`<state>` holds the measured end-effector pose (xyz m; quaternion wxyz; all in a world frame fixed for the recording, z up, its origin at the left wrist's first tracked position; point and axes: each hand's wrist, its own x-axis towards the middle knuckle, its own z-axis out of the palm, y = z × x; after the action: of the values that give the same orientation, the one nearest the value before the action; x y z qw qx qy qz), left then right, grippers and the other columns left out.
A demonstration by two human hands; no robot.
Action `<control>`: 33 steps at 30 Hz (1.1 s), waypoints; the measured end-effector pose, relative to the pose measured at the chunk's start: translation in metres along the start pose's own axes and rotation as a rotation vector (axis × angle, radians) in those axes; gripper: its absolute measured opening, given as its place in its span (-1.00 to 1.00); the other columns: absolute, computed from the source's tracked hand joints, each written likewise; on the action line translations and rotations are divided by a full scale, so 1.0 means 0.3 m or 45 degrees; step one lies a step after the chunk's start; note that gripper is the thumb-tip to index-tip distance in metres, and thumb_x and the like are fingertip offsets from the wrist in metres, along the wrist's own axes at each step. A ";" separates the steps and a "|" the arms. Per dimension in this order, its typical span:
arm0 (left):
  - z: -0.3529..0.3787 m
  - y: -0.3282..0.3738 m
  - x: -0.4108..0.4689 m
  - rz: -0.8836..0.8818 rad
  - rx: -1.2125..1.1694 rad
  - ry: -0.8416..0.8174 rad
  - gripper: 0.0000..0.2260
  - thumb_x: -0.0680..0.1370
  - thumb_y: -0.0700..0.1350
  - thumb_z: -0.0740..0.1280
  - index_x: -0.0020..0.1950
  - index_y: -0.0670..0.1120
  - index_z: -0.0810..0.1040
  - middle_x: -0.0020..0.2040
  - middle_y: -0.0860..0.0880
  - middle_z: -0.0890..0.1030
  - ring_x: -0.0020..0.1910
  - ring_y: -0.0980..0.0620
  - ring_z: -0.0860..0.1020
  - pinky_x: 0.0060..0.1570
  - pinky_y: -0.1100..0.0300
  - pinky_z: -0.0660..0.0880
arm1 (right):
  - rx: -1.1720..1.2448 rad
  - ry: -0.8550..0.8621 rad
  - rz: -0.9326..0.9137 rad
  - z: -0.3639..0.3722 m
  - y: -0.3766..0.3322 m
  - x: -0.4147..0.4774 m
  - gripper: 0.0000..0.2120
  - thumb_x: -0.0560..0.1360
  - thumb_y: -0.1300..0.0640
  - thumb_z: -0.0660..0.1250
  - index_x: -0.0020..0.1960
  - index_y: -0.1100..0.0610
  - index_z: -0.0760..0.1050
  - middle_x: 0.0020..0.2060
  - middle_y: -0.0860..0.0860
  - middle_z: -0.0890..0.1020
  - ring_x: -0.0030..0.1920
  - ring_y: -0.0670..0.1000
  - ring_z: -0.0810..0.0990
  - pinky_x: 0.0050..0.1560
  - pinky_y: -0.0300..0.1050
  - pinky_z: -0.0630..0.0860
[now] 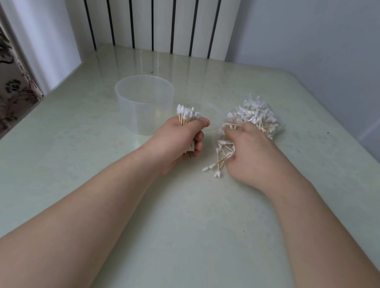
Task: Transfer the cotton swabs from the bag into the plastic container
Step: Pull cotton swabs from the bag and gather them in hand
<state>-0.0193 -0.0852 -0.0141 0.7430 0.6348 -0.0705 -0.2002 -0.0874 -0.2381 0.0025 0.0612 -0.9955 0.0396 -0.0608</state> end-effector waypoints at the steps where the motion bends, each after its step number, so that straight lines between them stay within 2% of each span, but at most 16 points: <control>1: -0.001 0.001 0.000 -0.001 0.001 -0.003 -0.94 0.64 -0.13 0.33 -0.01 -0.09 0.53 -0.44 0.04 0.45 -0.48 0.07 0.42 -0.40 0.22 0.45 | 0.006 -0.030 0.002 -0.002 0.000 -0.003 -0.58 0.39 0.21 0.30 0.25 0.09 0.54 0.18 0.12 0.41 0.17 0.18 0.52 0.15 -0.06 0.50; 4: -0.001 0.001 0.000 0.003 0.003 -0.007 -0.94 0.64 -0.13 0.33 -0.02 -0.09 0.53 -0.45 0.05 0.45 -0.48 0.07 0.42 -0.39 0.22 0.45 | 0.049 -0.091 -0.023 -0.009 -0.004 -0.012 -0.50 0.40 0.20 0.32 0.35 0.04 0.52 0.30 0.13 0.38 0.28 0.17 0.47 0.27 -0.04 0.47; 7: 0.001 0.000 -0.002 0.009 0.014 -0.012 -0.93 0.64 -0.14 0.33 -0.02 -0.09 0.53 -0.45 0.04 0.45 -0.48 0.06 0.42 -0.40 0.22 0.45 | 0.080 -0.116 -0.054 -0.020 0.002 -0.009 -0.51 0.45 0.23 0.32 0.37 0.02 0.51 0.32 0.09 0.42 0.30 0.12 0.47 0.27 -0.08 0.45; 11: 0.003 0.001 -0.003 0.013 0.027 -0.013 -0.92 0.64 -0.13 0.32 -0.03 -0.09 0.52 -0.44 0.04 0.44 -0.48 0.06 0.42 -0.39 0.21 0.46 | 0.055 -0.061 -0.117 -0.018 0.020 0.001 -0.63 0.54 0.16 0.32 0.34 -0.03 0.54 0.23 0.04 0.51 0.25 0.08 0.50 0.23 -0.10 0.42; 15: 0.003 0.002 -0.005 0.012 0.031 -0.013 -0.93 0.64 -0.13 0.33 -0.03 -0.09 0.52 -0.43 0.03 0.45 -0.48 0.07 0.43 -0.39 0.22 0.46 | 0.049 -0.089 -0.193 -0.004 0.022 0.006 -0.69 0.57 0.11 0.30 0.27 -0.08 0.59 0.12 0.00 0.48 0.16 0.10 0.53 0.20 0.00 0.49; 19: 0.005 0.000 -0.006 0.031 0.047 -0.003 -0.92 0.65 -0.13 0.32 -0.03 -0.10 0.52 -0.43 0.03 0.46 -0.47 0.07 0.44 -0.39 0.21 0.47 | 0.066 -0.051 -0.229 0.008 0.028 0.011 -0.81 0.59 0.04 0.33 0.18 -0.06 0.60 0.03 -0.04 0.44 0.06 0.06 0.53 0.12 0.02 0.51; 24: 0.009 -0.002 -0.006 0.091 0.055 0.058 -0.92 0.65 -0.12 0.32 -0.02 -0.10 0.50 -0.43 0.03 0.46 -0.48 0.06 0.46 -0.36 0.19 0.41 | 0.126 0.038 -0.302 0.014 0.031 0.018 -0.93 0.59 0.07 0.30 0.04 0.01 0.55 -0.07 -0.07 0.48 -0.03 0.06 0.54 0.00 0.03 0.51; 27: 0.010 0.000 -0.005 0.099 -0.019 0.111 -0.90 0.65 -0.12 0.31 -0.06 -0.07 0.51 -0.41 0.03 0.46 -0.47 0.06 0.46 -0.38 0.21 0.45 | 0.184 0.133 -0.287 0.011 0.036 0.028 -0.94 0.60 0.10 0.30 0.04 0.04 0.53 -0.23 -0.10 0.48 -0.14 0.04 0.52 -0.15 -0.08 0.39; 30: 0.006 0.002 -0.004 0.111 -0.098 0.141 -0.91 0.66 -0.11 0.31 -0.04 -0.07 0.52 -0.39 0.03 0.47 -0.45 0.07 0.47 -0.38 0.21 0.50 | 0.293 0.195 -0.248 0.004 0.044 0.029 -0.92 0.61 0.10 0.31 0.05 0.05 0.57 -0.33 -0.20 0.42 -0.28 -0.12 0.44 -0.25 -0.25 0.28; 32: 0.007 -0.001 -0.004 0.133 -0.077 0.139 -0.90 0.66 -0.10 0.31 -0.03 -0.09 0.53 -0.36 0.01 0.47 -0.44 0.06 0.47 -0.36 0.19 0.50 | 0.369 0.236 -0.237 0.002 0.041 0.029 -0.91 0.61 0.09 0.32 0.00 0.04 0.60 -0.36 -0.20 0.49 -0.31 -0.20 0.48 -0.28 -0.30 0.34; 33: 0.011 -0.002 -0.005 0.145 -0.057 0.138 -0.90 0.66 -0.10 0.31 -0.02 -0.10 0.53 -0.36 0.01 0.47 -0.45 0.05 0.47 -0.34 0.17 0.50 | 0.419 0.261 -0.222 0.005 0.039 0.030 -0.90 0.60 0.09 0.32 -0.02 0.05 0.60 -0.36 -0.14 0.56 -0.31 -0.18 0.53 -0.25 -0.20 0.42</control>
<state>-0.0219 -0.0876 -0.0138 0.7698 0.6230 -0.0616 -0.1244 -0.0792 -0.2503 0.0007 0.2131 -0.9603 -0.0512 -0.1726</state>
